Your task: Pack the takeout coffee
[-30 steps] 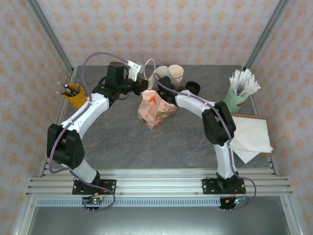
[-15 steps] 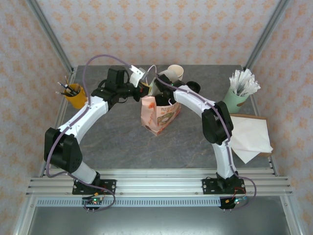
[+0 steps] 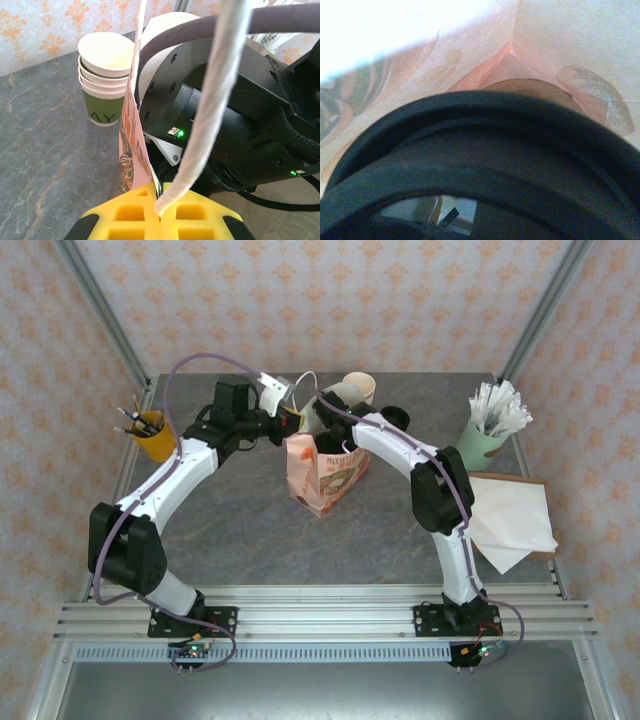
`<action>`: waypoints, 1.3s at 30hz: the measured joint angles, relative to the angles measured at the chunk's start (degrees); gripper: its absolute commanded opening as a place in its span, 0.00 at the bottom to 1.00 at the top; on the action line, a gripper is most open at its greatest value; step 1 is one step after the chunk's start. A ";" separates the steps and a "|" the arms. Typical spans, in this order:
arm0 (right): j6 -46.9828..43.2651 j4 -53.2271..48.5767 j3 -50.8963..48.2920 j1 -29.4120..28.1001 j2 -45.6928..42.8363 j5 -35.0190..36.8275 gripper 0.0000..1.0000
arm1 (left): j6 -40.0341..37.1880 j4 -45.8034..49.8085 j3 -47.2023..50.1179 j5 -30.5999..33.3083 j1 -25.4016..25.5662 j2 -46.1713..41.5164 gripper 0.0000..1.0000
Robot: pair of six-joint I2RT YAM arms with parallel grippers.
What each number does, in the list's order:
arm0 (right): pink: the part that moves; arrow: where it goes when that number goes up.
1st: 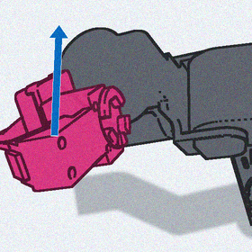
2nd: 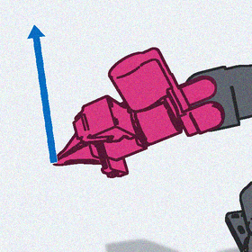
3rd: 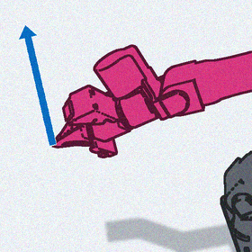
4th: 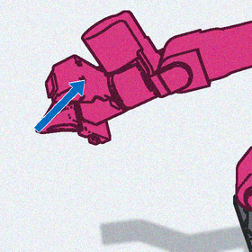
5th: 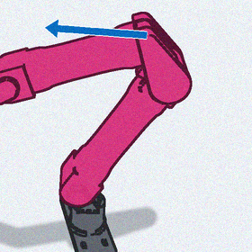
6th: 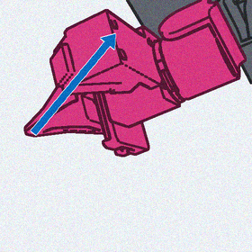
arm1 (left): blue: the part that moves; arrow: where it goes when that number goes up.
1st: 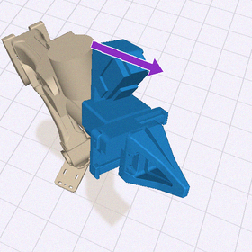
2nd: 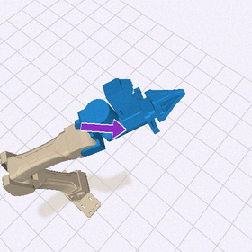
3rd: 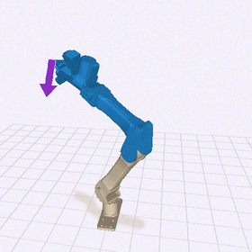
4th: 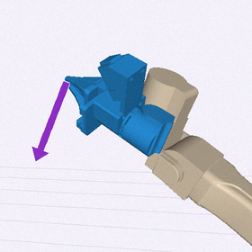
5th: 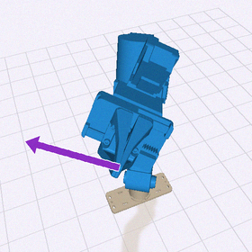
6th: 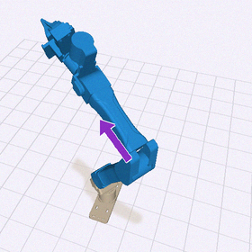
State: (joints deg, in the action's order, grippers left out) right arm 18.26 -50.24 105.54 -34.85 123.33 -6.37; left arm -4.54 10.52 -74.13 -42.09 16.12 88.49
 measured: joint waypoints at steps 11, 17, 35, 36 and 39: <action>0.66 -1.03 1.73 -0.11 0.98 0.37 0.31 | -0.02 7.30 -7.15 3.65 -0.17 1.99 0.45; 1.07 -0.94 1.66 -0.11 0.98 0.42 0.31 | -0.44 9.79 -7.50 4.46 -0.50 1.88 0.55; 0.76 -1.88 3.15 -0.13 1.60 0.68 0.52 | 10.54 9.16 -4.61 14.23 -2.12 -5.38 1.00; 0.59 -1.92 3.23 -0.13 1.66 0.81 0.52 | 11.67 8.52 -4.24 15.17 -2.62 -6.47 1.00; 0.28 -1.90 3.23 -0.13 1.66 1.01 0.52 | 13.77 7.15 -4.26 15.39 -3.93 -7.89 1.00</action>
State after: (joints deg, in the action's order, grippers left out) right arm 18.55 -52.14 108.77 -34.98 124.99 -5.37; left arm 9.23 17.67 -78.39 -26.70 12.19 80.60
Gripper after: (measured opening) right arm 0.806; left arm 0.997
